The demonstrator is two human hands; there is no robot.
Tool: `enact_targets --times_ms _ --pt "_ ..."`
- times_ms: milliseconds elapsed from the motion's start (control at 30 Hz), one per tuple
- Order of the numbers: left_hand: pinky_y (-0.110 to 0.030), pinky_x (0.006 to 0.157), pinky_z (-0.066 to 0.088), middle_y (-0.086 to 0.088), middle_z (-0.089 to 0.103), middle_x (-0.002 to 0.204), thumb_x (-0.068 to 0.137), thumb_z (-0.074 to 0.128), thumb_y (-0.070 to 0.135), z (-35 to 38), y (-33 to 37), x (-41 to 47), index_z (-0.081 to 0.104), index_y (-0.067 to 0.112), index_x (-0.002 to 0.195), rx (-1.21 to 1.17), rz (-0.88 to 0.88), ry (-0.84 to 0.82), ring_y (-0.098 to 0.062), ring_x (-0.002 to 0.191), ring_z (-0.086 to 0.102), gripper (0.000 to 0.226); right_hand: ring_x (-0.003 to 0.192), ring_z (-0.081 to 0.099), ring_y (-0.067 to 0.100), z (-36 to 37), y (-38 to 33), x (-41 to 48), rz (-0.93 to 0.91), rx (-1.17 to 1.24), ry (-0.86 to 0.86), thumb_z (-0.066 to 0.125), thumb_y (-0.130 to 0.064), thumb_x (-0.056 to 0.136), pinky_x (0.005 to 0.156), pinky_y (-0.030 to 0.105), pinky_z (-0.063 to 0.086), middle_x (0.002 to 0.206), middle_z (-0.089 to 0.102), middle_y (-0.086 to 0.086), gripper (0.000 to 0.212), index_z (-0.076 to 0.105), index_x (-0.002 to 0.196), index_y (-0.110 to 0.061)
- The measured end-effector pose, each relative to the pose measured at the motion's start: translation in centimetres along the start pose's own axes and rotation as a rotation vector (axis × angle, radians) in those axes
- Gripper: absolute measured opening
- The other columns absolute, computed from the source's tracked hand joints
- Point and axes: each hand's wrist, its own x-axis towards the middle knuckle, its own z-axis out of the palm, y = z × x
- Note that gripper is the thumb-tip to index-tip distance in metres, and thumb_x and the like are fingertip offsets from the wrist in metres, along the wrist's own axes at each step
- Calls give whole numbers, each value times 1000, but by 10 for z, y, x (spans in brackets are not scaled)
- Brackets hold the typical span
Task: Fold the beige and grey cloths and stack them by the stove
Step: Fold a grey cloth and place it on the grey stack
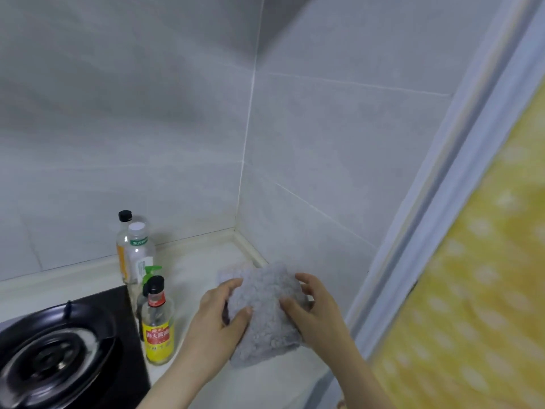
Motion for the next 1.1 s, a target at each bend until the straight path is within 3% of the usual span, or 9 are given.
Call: enact_targets --times_ms 67,167,233,400,533,667,800,900,1100 --pt "-10 68 37 5 54 112 87 62 30 6 -8 23 46 36 129 0 -27 17 -3 80 54 45 93 60 2 4 8 26 16 0 -36 64 -28 90 66 11 48 110 57 -14 37 47 122 -33" --pt "-9 67 37 3 55 109 86 65 27 9 -24 47 49 37 126 15 -78 60 -5 77 54 44 97 61 8 18 20 64 42 -25 -79 66 -34 85 78 21 53 117 59 -11 45 50 127 -31" --pt "-10 69 38 3 56 108 85 66 26 9 -36 63 51 37 124 20 -117 99 -7 79 54 44 90 60 -2 31 22 88 48 23 -129 67 -29 87 70 12 52 112 58 -17 42 50 125 -33" --pt "-15 76 36 5 53 115 85 66 22 12 -61 103 51 33 125 45 -221 249 7 87 48 45 78 60 -13 64 32 156 -8 47 -274 70 -23 84 75 19 55 96 63 -16 29 53 93 -45" --pt "-19 75 32 1 52 119 88 61 18 17 -78 138 50 24 129 118 -320 350 7 82 46 43 83 65 -5 90 41 211 -14 90 -395 71 -17 84 74 18 54 102 68 -7 29 58 104 -34" --pt "-20 84 33 -6 49 127 91 53 12 17 -98 173 49 20 131 175 -434 388 -12 98 47 41 73 52 -26 118 48 253 -40 81 -506 68 -15 89 62 -2 39 97 57 -15 37 53 122 -23" --pt "-31 100 37 -9 47 130 90 51 11 12 -123 212 50 20 129 207 -532 416 -26 118 47 40 82 51 -15 155 54 291 -11 57 -523 67 -21 88 66 -3 37 96 54 -15 46 50 130 -24" --pt "-31 101 36 -11 45 130 90 49 9 7 -139 242 49 17 129 198 -573 406 -28 117 48 40 95 59 3 184 58 319 20 59 -504 67 -20 87 80 10 41 100 60 -11 43 51 126 -27" --pt "-34 107 29 -18 35 142 87 50 4 7 -172 270 44 2 133 341 -608 381 -34 130 36 46 139 32 11 216 76 355 48 -25 -560 56 -27 95 110 22 27 154 30 -7 66 24 152 -21"
